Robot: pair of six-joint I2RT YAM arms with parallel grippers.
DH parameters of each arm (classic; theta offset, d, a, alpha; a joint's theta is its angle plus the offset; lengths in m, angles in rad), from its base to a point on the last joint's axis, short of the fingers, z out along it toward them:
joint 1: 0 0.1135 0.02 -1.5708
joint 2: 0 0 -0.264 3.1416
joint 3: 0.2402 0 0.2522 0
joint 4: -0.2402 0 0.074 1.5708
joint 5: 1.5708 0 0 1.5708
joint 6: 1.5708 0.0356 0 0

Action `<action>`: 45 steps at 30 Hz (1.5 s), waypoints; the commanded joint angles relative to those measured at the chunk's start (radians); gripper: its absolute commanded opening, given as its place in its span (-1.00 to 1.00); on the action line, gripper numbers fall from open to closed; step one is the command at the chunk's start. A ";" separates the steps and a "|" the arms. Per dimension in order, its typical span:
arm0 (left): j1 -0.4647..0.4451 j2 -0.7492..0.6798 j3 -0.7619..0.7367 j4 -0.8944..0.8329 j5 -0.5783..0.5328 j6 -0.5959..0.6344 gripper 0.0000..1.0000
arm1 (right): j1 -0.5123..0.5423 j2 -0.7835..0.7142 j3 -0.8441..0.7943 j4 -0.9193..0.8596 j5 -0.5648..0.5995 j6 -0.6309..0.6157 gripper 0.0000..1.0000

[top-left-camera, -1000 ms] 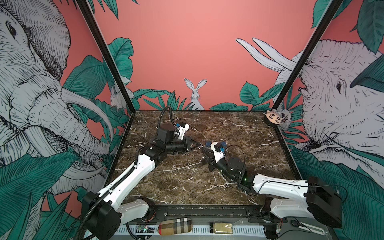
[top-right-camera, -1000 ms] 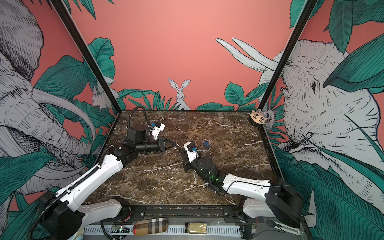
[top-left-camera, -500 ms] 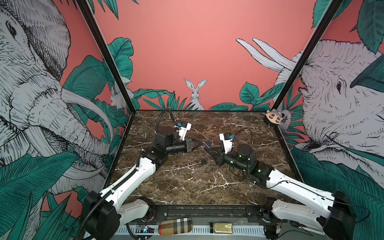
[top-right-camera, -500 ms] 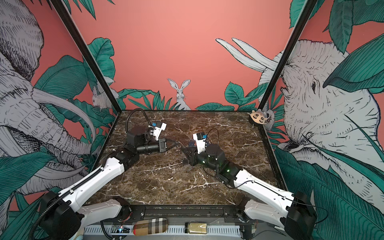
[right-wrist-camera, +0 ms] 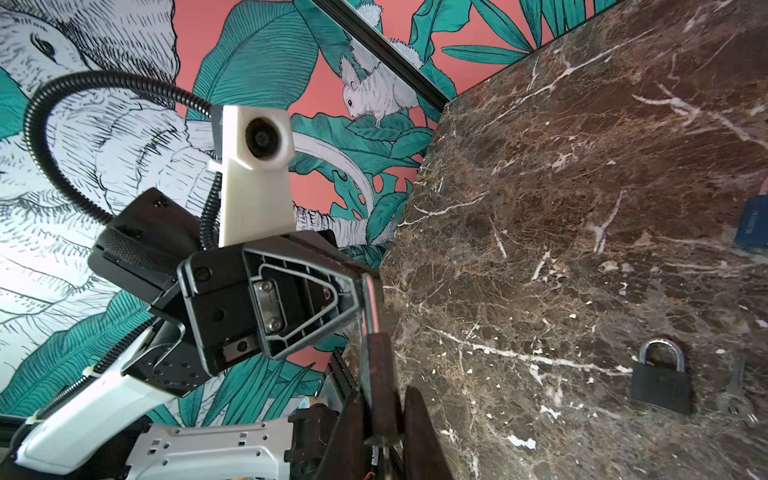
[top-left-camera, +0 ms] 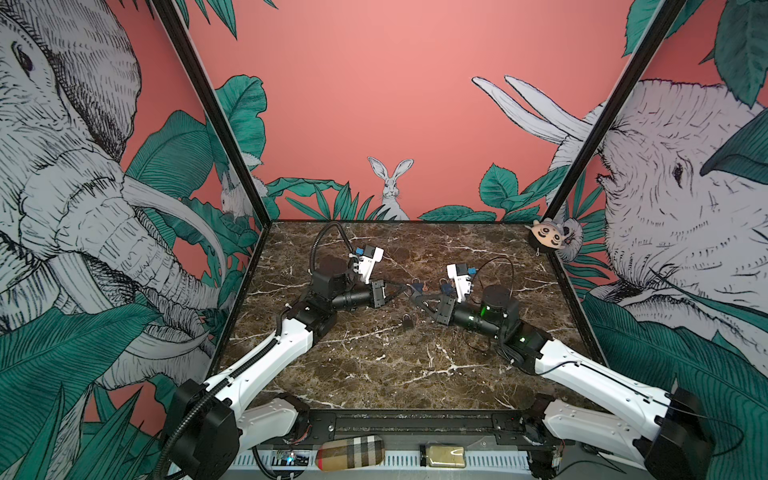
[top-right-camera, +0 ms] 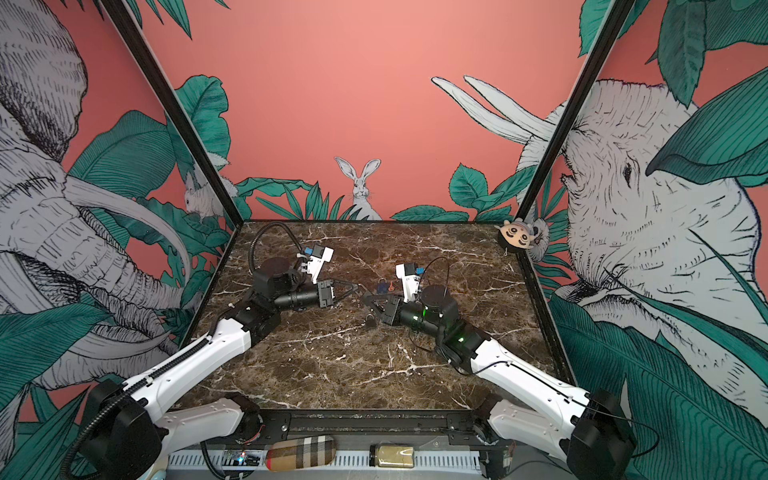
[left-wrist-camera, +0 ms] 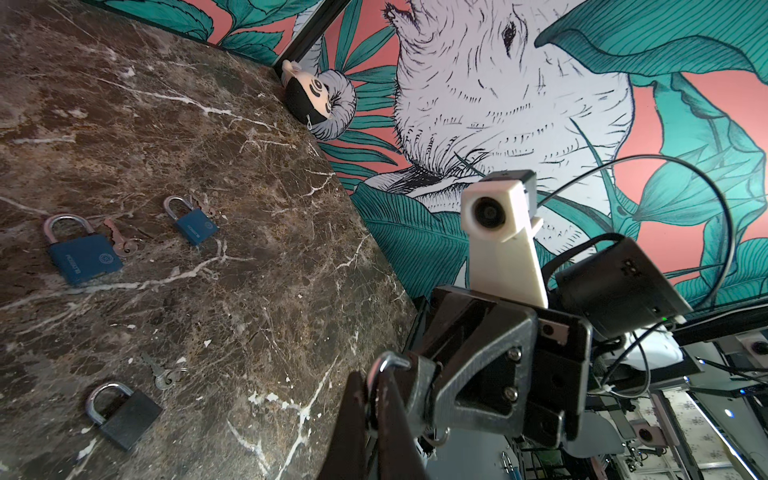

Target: Lock with the key

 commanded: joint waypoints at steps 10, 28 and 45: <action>0.012 -0.004 -0.044 0.155 0.068 -0.002 -1.00 | -0.059 0.009 -0.023 0.075 0.119 0.124 -1.00; 0.012 -0.006 -0.041 0.143 0.124 -0.014 -1.00 | -0.062 0.115 -0.035 0.280 0.121 0.171 -1.00; 0.005 -0.013 -0.060 0.188 0.155 -0.060 -1.00 | -0.062 0.177 0.002 0.382 0.099 0.208 -1.00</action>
